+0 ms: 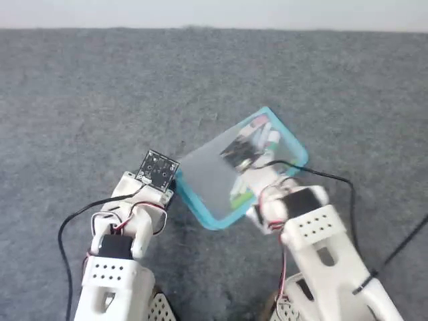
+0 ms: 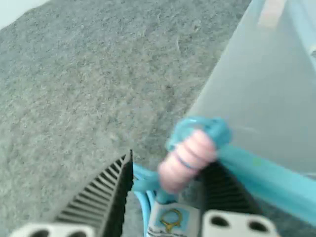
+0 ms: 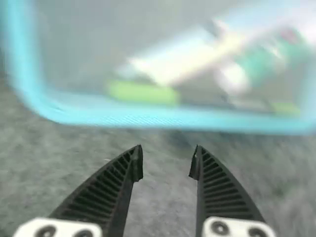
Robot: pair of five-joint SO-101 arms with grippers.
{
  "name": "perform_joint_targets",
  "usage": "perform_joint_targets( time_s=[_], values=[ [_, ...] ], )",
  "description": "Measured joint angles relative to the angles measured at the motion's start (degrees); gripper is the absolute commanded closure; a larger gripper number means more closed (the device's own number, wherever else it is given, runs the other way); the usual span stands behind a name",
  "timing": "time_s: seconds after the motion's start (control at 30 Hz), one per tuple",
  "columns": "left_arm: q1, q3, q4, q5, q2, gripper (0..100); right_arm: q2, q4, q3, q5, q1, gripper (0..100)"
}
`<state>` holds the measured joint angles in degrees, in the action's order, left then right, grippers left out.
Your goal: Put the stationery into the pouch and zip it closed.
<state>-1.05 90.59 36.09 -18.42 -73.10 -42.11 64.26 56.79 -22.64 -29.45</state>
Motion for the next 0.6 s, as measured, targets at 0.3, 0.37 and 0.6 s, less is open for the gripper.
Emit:
perform_joint_targets(
  time_s=[0.3, 0.37, 0.6],
  values=[
    [3.25, 0.44, 0.00, -0.09, 0.00, 67, 0.00, -0.53, 0.00, -1.23, -12.40, 83.4],
    [2.99, 0.44, 0.00, -0.09, 0.00, 67, 0.00, -3.08, 0.00, -1.32, -12.57, 83.4],
    [2.99, 0.44, 0.00, -0.09, 0.00, 68, 4.22, -12.22, 0.00, 3.78, -12.66, 83.3]
  ],
)
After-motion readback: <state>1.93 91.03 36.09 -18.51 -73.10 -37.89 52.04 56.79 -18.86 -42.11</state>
